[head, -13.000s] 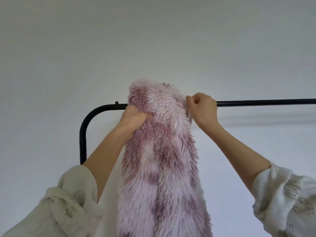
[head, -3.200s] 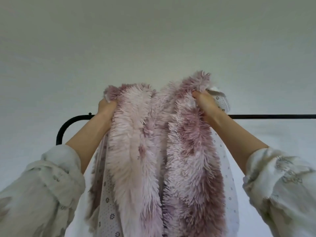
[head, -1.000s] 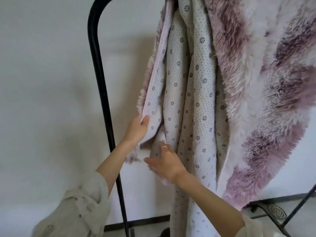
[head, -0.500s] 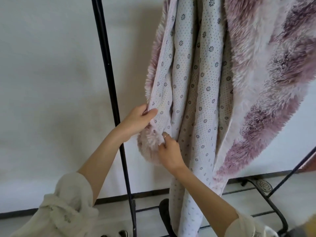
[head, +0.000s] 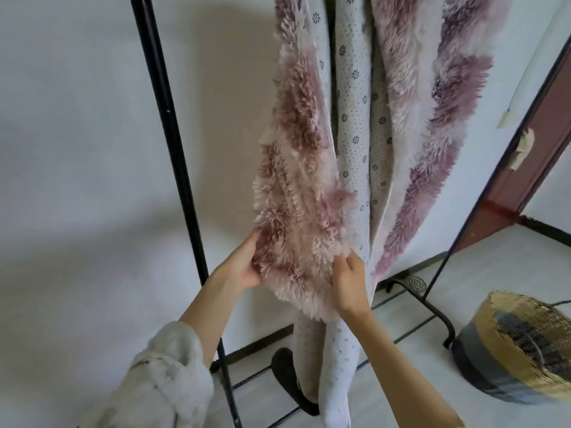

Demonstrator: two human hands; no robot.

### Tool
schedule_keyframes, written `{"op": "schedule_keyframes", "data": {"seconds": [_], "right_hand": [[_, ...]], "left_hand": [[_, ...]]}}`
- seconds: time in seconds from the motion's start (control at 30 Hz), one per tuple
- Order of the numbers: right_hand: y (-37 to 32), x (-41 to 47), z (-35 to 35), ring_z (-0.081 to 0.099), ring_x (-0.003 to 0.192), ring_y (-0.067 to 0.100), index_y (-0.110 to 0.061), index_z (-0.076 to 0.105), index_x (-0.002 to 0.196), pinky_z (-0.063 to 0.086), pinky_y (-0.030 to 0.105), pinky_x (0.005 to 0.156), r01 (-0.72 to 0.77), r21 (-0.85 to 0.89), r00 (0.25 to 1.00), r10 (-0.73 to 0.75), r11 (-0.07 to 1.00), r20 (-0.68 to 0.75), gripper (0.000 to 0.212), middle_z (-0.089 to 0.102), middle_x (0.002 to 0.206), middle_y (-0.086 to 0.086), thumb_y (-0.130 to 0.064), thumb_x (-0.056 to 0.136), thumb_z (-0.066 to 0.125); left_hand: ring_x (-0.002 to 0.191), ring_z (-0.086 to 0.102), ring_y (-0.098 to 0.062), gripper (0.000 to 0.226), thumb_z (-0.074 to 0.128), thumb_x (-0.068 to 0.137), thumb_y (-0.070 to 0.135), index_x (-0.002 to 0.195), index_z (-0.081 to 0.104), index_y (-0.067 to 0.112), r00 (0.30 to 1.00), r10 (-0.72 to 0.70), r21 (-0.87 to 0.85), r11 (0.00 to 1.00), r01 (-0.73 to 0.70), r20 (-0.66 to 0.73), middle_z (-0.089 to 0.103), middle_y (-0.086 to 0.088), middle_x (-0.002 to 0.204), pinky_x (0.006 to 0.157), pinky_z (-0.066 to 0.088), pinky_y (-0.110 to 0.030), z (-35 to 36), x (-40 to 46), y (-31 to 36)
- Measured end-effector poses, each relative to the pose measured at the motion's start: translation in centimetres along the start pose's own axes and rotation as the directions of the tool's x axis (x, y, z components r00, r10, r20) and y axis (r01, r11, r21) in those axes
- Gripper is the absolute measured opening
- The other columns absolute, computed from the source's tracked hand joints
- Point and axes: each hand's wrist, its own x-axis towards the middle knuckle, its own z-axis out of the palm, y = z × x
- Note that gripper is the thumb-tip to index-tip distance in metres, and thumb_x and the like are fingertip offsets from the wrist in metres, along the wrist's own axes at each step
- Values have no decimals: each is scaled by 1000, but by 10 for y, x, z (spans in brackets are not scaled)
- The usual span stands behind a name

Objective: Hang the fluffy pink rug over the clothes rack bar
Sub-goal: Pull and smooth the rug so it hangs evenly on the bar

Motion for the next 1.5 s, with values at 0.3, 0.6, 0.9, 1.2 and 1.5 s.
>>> {"op": "schedule_keyframes", "data": {"seconds": [0.3, 0.6, 0.9, 1.2, 1.5], "right_hand": [[-9, -17, 7, 38, 45, 10, -2, 52, 68, 34, 26, 50, 87, -213, 991, -106, 973, -79, 35, 47, 53, -1, -30, 88, 61], [-31, -27, 39, 26, 42, 9, -13, 36, 61, 24, 21, 41, 111, -73, 992, -106, 991, 66, 39, 31, 49, -2, -28, 90, 58], [4, -29, 71, 20, 33, 10, -19, 22, 50, 16, 16, 37, 243, -459, 956, -131, 854, 263, 54, 25, 37, -6, -30, 92, 55], [42, -19, 74, 20, 41, 13, -16, 21, 52, 15, 21, 42, 160, -626, 964, 16, 763, 266, 53, 26, 47, 0, -29, 94, 51], [85, -19, 91, 20, 41, 12, -14, 22, 48, 16, 21, 42, 62, -701, 957, 156, 710, 243, 54, 25, 48, 1, -19, 93, 53]], "left_hand": [[50, 46, -12, 20, 41, 92, 11, 96, 60, 18, 787, 583, 502, 752, -427, -203, 50, 1, 63, 44, 36, -15, -22, -14, -10], [131, 40, -32, 72, 65, 81, 25, 143, 31, 14, 656, 686, 925, -69, -373, 315, 38, -15, 144, 104, 42, -43, -78, -39, -31], [84, 70, -37, 26, 63, 81, -2, 106, 66, 1, 689, 678, 962, -108, -250, 255, 68, -20, 109, 74, 58, -40, -109, -29, -75], [56, 68, -20, 26, 79, 50, -12, 67, 71, 5, 832, 487, 964, -163, -210, 263, 69, -10, 64, 51, 50, -18, -100, -15, -106], [92, 65, -32, 23, 41, 89, -6, 93, 63, -2, 869, 494, 998, 19, -61, 43, 66, -18, 99, 78, 46, -28, -122, 8, -139]]}}
